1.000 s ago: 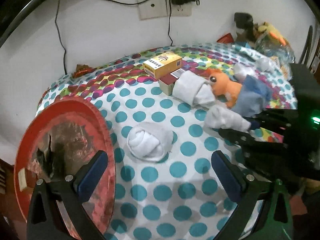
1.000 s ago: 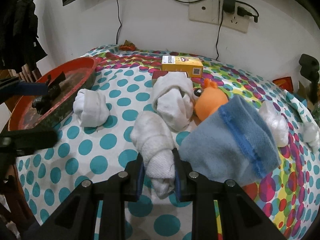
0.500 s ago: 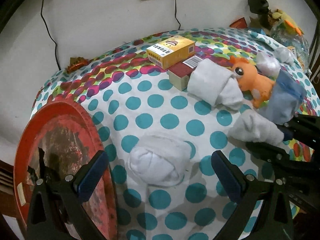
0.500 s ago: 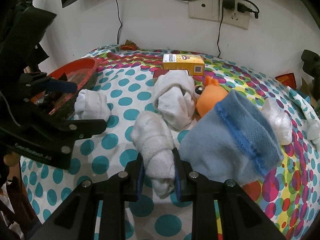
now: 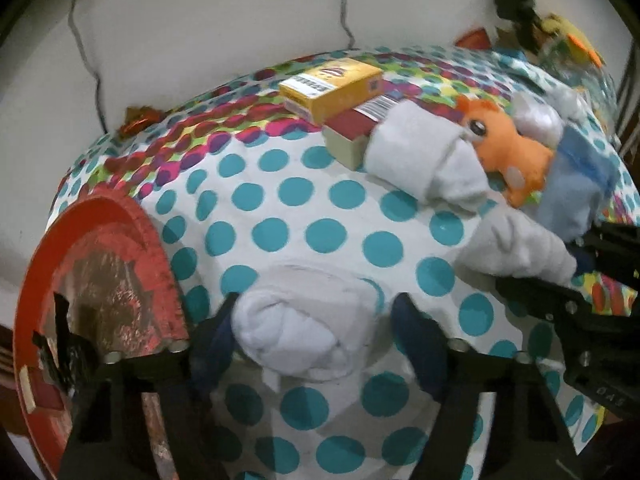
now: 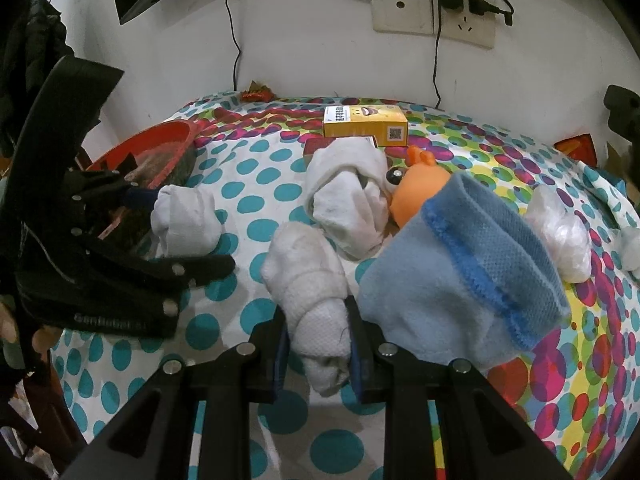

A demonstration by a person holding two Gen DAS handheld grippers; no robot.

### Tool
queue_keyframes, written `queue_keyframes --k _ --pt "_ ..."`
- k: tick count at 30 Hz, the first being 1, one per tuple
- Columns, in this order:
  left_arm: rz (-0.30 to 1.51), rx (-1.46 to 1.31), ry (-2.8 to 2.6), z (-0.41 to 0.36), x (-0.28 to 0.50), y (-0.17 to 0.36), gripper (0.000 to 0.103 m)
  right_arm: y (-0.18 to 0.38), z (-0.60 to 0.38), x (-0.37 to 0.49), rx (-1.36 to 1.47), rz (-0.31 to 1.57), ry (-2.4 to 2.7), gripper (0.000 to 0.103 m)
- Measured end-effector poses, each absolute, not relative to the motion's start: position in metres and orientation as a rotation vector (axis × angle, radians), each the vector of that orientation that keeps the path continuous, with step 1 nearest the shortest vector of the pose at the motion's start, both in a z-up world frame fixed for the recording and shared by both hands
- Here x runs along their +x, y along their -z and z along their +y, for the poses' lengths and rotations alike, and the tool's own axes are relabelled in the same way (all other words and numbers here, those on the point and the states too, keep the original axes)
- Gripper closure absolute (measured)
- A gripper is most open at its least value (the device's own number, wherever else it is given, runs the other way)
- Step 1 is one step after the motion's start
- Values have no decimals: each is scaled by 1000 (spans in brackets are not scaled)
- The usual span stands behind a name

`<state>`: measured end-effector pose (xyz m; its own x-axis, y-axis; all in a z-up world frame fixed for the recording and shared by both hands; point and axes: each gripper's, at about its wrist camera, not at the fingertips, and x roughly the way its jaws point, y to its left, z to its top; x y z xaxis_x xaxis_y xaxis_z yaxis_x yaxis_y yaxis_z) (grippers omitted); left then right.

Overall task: Organize objects
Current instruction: 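Grasp the round rolled white sock with the left gripper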

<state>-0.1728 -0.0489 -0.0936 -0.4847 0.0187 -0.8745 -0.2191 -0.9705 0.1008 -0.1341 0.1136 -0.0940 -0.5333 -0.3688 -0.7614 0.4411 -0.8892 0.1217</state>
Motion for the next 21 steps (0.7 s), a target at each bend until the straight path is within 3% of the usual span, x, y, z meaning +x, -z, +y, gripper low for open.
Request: queue_keyframes --k 5,21 --pt "184 -1521 -2576 -60 -175 91 46 94 114 -134 1167 111 2402 79" --pt "194 -1494 -2628 -55 -155 75 47 96 112 -135 1164 119 2404 79"
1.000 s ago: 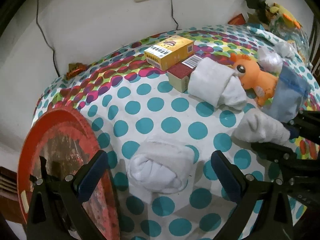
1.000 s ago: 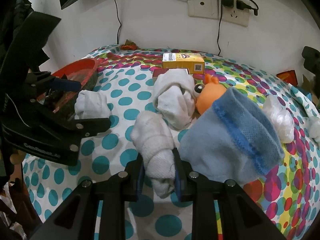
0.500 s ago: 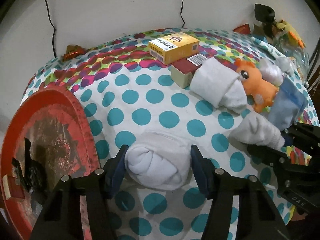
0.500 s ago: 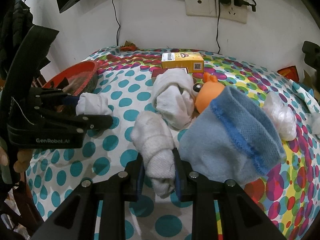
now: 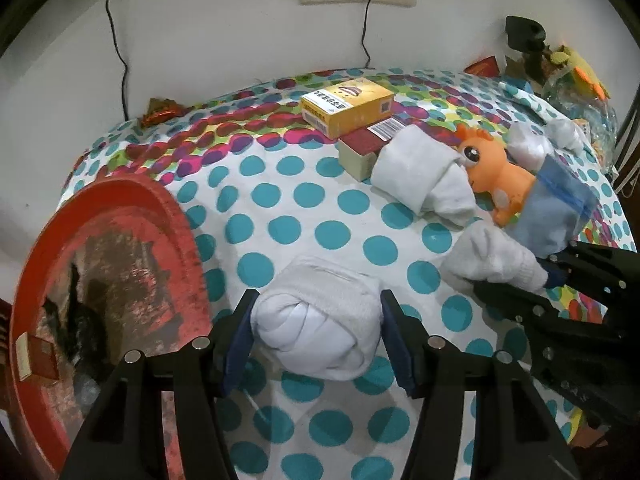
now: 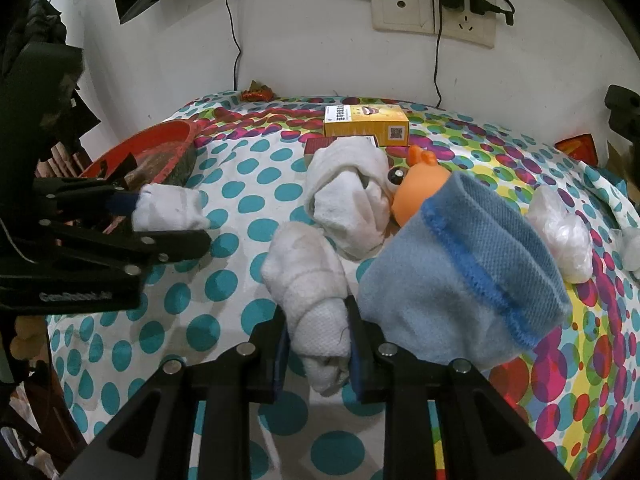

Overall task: Organize objects
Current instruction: 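Grasp the round rolled white sock with the left gripper, then carry the white sock with the left gripper onto the red tray and release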

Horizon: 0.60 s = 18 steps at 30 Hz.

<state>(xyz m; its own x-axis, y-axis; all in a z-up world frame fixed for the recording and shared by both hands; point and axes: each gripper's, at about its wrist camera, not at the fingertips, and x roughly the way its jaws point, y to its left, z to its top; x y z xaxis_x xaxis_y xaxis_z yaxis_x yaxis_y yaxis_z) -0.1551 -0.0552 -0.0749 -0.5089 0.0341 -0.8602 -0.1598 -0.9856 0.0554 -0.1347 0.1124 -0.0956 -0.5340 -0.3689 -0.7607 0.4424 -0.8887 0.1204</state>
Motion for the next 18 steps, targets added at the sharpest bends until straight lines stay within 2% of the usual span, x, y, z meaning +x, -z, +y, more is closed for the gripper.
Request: queue_keyframes --k 18 --pt "126 -1482 -2751 -97 -124 38 47 96 111 -134 1162 132 2410 79"
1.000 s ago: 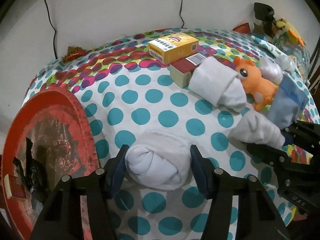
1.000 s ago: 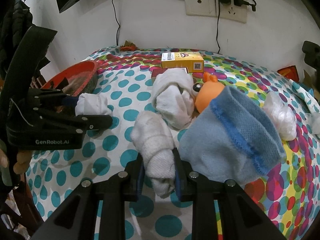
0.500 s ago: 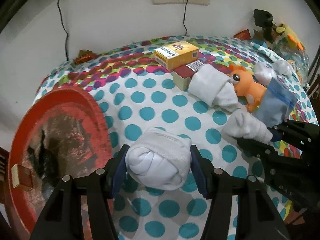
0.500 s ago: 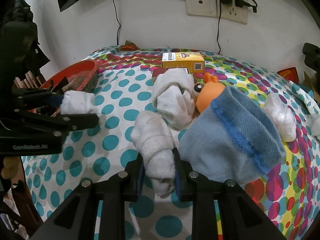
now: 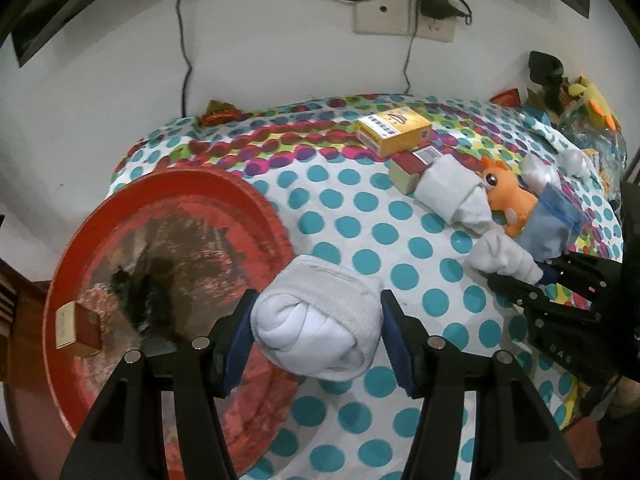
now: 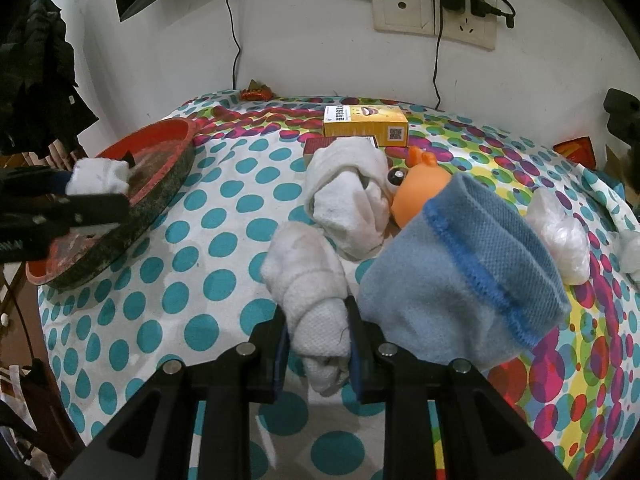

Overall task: Organize objects
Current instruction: 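Carry the white sock with the left gripper onto the red tray and release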

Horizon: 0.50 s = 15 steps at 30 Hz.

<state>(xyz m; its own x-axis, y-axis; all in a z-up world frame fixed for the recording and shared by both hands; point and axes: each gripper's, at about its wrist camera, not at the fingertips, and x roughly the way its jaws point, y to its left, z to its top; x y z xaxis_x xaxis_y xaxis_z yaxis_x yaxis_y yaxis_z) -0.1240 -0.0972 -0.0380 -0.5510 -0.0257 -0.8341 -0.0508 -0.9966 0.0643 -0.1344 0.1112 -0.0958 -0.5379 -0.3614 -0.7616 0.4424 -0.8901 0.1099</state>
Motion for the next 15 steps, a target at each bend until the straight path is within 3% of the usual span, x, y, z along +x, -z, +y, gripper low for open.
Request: queue_keyframes --k 15 --pt "-25 -1554 -2877 -179 -101 31 47 95 108 -133 1165 159 2421 79"
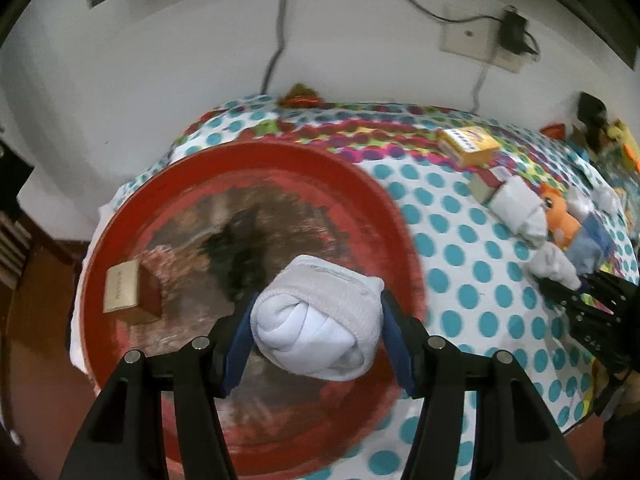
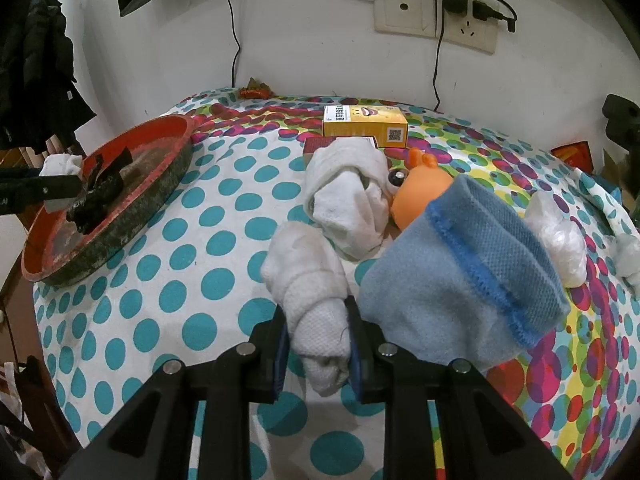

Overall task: Organize objects
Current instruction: 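Carry the white sock with the left gripper onto the red tray and release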

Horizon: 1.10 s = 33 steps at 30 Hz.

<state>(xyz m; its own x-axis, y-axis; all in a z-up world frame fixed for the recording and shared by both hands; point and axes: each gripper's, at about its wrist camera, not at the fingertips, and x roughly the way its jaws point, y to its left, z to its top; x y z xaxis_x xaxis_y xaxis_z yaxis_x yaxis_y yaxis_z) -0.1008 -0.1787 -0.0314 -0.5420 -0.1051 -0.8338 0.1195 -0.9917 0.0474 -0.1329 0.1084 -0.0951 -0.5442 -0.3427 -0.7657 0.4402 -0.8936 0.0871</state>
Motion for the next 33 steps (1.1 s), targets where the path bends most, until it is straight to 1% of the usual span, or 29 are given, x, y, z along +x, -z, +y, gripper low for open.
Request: queue_keyframes --k 11,20,33 --pt "137 1425 2538 -235 -87 51 47 95 107 -133 1168 172 2423 79" --pt "197 1415 2478 -269 -79 64 47 96 107 -133 1170 175 2422 79" --pt "193 1401 2415 -299 -76 79 47 96 106 -133 1172 189 2423 79"
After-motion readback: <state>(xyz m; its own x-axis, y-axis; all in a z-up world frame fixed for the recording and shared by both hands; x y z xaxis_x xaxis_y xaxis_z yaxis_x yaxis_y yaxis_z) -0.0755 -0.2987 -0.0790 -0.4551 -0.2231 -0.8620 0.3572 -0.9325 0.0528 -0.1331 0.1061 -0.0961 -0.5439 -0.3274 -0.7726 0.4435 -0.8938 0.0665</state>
